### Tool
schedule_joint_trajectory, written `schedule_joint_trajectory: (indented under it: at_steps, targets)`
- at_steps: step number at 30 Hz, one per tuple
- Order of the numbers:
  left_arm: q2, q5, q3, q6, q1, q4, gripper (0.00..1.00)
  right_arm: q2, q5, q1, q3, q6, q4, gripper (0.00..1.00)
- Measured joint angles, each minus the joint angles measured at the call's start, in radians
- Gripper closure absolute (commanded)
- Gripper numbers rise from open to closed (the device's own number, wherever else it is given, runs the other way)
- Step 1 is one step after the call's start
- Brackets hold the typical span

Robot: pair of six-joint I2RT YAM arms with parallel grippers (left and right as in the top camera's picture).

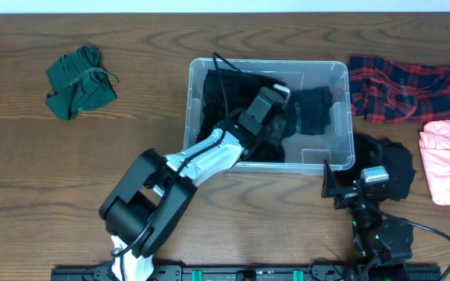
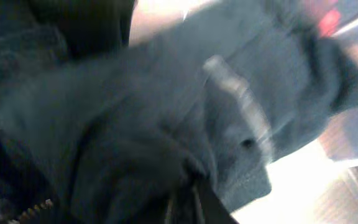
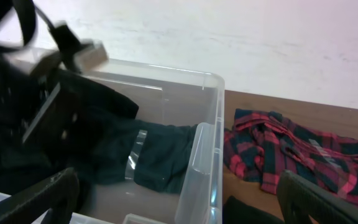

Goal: Pack container
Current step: 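Open the left gripper and withdraw it from the container, then lower the left gripper onto the green folded shirt and grasp it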

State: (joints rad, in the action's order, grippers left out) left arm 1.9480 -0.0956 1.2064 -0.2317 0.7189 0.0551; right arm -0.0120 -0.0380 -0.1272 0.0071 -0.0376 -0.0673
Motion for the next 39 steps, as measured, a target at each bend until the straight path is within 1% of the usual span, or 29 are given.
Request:
schedule_joint_trajectory:
  at_steps: [3, 6, 9, 11, 14, 17, 19, 22, 25, 26, 28, 33, 39]
  targets:
    - [-0.066, 0.006, 0.0, 0.0, -0.003, 0.01, 0.73, 0.0, 0.0, 0.0, 0.0, 0.0, 0.0, 0.01]
    - [-0.178, 0.017, 0.0, 0.001, -0.009, 0.008, 0.63, 0.0, 0.0, 0.0, 0.0, 0.0, 0.0, 0.01]
    - [-0.302, 0.045, 0.0, 0.004, -0.016, -0.036, 0.4, 0.0, 0.0, 0.0, 0.0, 0.0, 0.0, 0.01]
    - [-0.372, 0.092, 0.002, 0.005, -0.026, -0.098, 0.29, 0.0, 0.0, 0.0, 0.0, 0.0, 0.0, 0.01]
    - [-0.449, 0.196, 0.002, 0.003, -0.063, -0.195, 0.19, 0.0, 0.0, 0.0, 0.0, 0.0, 0.0, 0.01]
    - [-0.504, 0.333, 0.002, 0.009, -0.134, -0.277, 0.17, 0.0, 0.0, 0.0, 0.0, 0.0, 0.0, 0.01]
    - [-0.529, 0.408, 0.002, 0.031, -0.201, -0.296, 0.17, 0.0, 0.0, 0.0, 0.0, 0.0, 0.0, 0.01]
    - [-0.55, 0.473, 0.002, 0.071, -0.314, -0.295, 0.17, 0.0, 0.0, 0.0, 0.0, 0.0, 0.0, 0.01]
    - [-0.551, 0.507, 0.002, 0.105, -0.424, -0.296, 0.17, 0.0, 0.0, 0.0, 0.0, 0.0, 0.0, 0.01]
    - [-0.548, 0.515, 0.002, 0.113, -0.463, -0.297, 0.14, 0.0, 0.0, 0.0, 0.0, 0.0, 0.0, 0.01]
    - [-0.542, 0.522, 0.002, 0.127, -0.526, -0.293, 0.02, 0.0, 0.0, 0.0, 0.0, 0.0, 0.0, 0.01]
    - [-0.486, 0.503, 0.002, 0.14, -0.668, -0.255, 0.02, 0.0, 0.0, 0.0, 0.0, 0.0, 0.0, 0.01]
    - [-0.359, 0.369, 0.002, 0.174, -0.784, -0.256, 0.02, 0.0, 0.0, 0.0, 0.0, 0.0, 0.0, 0.01]
